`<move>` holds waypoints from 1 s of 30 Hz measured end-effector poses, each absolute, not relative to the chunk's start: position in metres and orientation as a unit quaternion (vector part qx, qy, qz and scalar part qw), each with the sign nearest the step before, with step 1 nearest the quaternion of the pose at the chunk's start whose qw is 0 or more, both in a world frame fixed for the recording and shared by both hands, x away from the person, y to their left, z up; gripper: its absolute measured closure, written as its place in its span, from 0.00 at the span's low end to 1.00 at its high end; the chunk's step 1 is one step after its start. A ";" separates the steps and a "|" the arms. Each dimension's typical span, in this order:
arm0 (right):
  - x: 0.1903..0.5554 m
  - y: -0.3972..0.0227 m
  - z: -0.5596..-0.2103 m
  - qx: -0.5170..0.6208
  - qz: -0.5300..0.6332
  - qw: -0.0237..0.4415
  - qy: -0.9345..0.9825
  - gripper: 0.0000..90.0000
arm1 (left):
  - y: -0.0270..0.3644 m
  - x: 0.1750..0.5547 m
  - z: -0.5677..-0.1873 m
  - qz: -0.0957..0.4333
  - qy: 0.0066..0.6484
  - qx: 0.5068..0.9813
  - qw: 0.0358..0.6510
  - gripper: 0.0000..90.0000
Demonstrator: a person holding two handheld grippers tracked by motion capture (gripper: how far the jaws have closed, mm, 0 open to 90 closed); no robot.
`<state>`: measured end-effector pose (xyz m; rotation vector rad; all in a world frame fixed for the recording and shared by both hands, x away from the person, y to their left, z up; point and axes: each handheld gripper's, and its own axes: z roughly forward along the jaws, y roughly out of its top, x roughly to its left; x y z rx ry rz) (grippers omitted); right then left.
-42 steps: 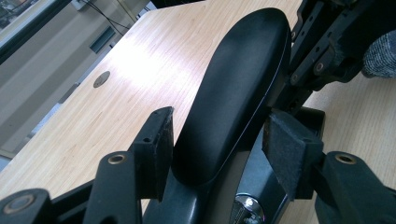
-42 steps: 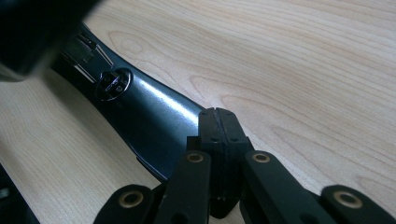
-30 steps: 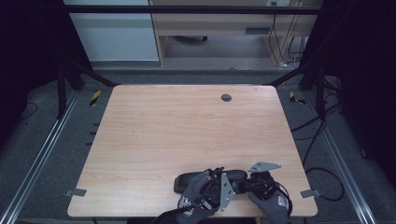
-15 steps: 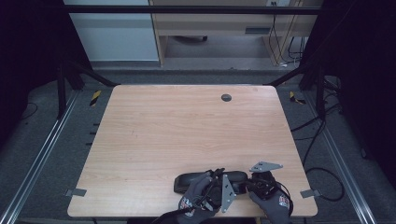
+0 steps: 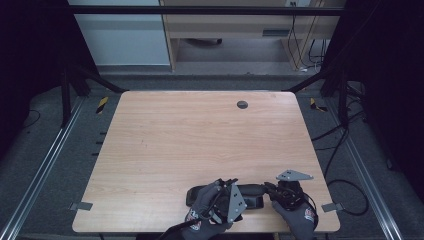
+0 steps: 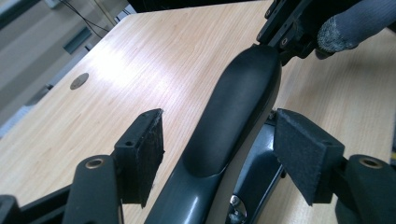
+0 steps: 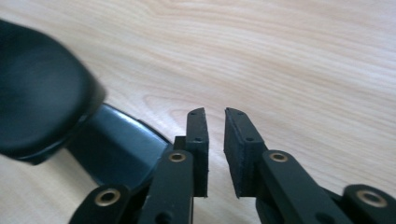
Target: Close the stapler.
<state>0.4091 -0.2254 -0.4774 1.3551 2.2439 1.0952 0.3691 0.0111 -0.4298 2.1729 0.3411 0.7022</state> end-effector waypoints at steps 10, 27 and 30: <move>0.411 -0.237 -0.471 0.490 0.391 0.173 0.759 0.88 | 0.043 0.381 -0.415 0.266 0.177 0.850 0.419 0.37; 0.405 -0.235 -0.447 0.487 0.416 0.174 0.748 1.00 | 0.127 0.402 -0.415 0.268 0.277 0.819 0.425 0.37; 0.404 -0.234 -0.441 0.486 0.421 0.172 0.746 1.00 | 0.141 0.403 -0.418 0.271 0.294 0.812 0.425 0.38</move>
